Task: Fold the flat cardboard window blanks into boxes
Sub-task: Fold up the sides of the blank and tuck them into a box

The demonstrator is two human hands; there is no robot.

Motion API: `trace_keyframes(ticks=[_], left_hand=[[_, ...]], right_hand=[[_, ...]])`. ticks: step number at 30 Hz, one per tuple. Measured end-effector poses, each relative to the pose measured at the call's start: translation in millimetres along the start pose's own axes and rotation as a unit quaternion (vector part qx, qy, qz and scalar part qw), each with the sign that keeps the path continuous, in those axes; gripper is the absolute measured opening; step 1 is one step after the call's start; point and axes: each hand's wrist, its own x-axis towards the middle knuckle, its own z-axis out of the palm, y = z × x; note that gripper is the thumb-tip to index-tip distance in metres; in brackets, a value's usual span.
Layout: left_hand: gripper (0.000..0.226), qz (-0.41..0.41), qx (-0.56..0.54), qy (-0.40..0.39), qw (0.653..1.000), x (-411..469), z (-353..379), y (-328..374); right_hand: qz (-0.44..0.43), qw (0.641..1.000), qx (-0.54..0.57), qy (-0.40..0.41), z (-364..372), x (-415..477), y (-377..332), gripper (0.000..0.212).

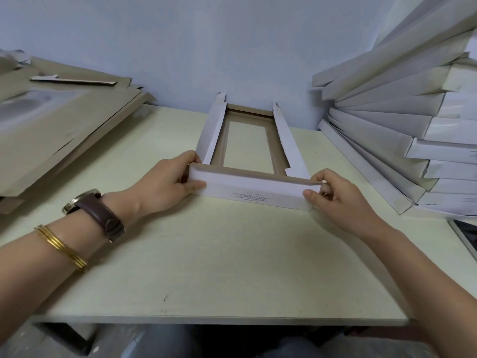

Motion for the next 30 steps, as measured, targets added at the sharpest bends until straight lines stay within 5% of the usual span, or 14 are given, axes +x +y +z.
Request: trace_keyframes(ticks=[12,30], left_hand=[[0.022,-0.007,-0.055,0.053,0.997,1,10,7],[0.014,0.048,0.01,0.042,0.998,1,15,1]], right_hand=[[-0.031,0.999,-0.002,0.028,14,-3,-2,0.039],[-0.021,0.998,-0.057,0.008,19,-14,-6,0.022]])
